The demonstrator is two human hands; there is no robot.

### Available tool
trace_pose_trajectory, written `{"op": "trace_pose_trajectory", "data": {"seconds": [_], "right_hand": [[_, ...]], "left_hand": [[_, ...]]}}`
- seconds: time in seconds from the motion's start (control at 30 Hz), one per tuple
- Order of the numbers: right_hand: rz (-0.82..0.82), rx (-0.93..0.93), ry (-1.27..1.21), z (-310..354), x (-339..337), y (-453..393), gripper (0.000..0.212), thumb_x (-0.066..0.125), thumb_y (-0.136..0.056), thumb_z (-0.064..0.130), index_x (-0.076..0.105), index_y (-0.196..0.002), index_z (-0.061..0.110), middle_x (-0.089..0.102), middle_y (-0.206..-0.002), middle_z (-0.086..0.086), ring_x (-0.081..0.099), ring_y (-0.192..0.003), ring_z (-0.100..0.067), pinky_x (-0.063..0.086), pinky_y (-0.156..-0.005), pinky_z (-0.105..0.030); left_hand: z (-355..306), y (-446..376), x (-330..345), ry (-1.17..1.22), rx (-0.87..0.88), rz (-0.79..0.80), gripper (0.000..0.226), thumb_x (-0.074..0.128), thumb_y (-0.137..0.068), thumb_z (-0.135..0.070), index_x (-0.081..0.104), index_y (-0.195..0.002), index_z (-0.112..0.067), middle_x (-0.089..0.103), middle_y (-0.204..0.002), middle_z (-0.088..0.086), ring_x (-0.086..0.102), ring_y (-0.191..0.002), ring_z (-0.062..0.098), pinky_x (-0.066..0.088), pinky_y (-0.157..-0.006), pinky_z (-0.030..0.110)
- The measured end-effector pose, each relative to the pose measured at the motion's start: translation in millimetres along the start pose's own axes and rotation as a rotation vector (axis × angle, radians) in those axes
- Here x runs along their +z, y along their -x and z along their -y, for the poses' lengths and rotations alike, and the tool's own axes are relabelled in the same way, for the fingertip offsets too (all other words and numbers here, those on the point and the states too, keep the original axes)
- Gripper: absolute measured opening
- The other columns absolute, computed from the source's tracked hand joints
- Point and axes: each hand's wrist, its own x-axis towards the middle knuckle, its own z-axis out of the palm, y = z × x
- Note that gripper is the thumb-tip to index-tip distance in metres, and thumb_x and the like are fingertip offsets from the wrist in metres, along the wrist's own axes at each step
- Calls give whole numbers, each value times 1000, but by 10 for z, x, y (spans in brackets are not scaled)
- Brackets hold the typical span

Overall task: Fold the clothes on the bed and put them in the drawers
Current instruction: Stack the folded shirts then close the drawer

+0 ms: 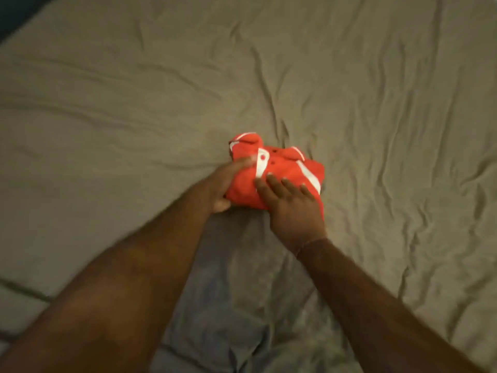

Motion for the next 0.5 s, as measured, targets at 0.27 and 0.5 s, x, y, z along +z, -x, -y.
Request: {"op": "trace_pose_trajectory", "data": {"seconds": [0.27, 0.5], "right_hand": [[82, 326, -1137, 1277, -464, 1584, 74, 79, -89, 32, 43, -153, 24, 44, -158, 3, 40, -144, -7, 31, -123, -32], [457, 467, -1454, 1718, -1128, 2512, 117, 90, -67, 44, 25, -161, 20, 35, -155, 9, 46, -129, 2, 41, -98, -21]], "left_hand": [[814, 2510, -434, 11, 155, -318, 60, 68, -80, 13, 59, -138, -3, 78, -115, 6, 76, -100, 22, 62, -80, 33], [1010, 4627, -232, 242, 306, -421, 68, 70, -72, 2, 57, -139, -5, 71, -127, 20, 73, -106, 32, 62, -90, 43]]}}
